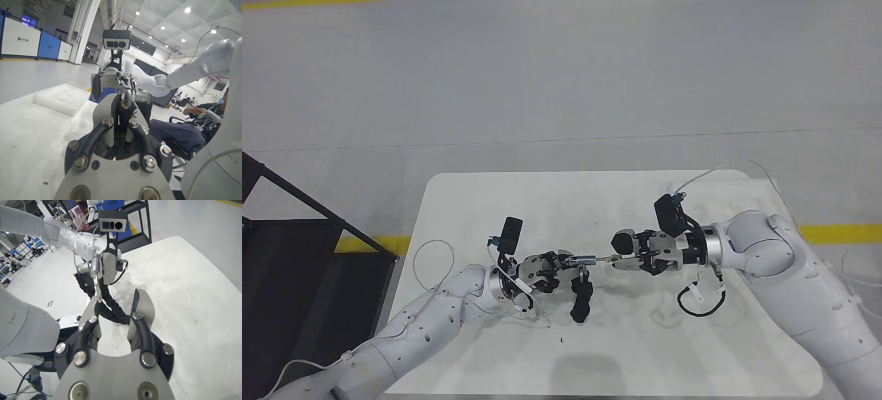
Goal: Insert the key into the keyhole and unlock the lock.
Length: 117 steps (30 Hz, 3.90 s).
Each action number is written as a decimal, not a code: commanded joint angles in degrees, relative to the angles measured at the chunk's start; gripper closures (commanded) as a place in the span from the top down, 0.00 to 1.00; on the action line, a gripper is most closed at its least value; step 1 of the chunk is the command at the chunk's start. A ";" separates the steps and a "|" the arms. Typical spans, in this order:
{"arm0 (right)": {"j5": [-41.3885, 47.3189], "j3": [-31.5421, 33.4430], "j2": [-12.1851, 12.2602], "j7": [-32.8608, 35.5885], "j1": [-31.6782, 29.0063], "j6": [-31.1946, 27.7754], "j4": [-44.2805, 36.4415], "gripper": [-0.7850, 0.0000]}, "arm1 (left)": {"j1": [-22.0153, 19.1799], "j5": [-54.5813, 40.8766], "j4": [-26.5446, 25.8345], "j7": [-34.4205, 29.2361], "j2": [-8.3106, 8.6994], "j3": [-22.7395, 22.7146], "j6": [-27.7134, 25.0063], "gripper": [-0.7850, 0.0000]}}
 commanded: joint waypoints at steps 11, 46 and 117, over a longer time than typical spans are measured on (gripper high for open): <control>6.61 -5.55 2.27 -0.04 2.94 0.00 -0.35 0.33 | 0.00 0.00 0.00 0.00 0.00 0.00 0.00 0.00; 48.18 -34.75 4.97 12.36 22.02 12.38 7.82 0.00 | 0.00 0.00 0.00 0.00 0.00 0.00 0.00 0.00; 39.74 -19.21 -3.68 19.62 13.95 19.64 18.07 1.00 | 4.55 -11.95 -4.49 -0.74 -0.03 -4.33 9.12 0.00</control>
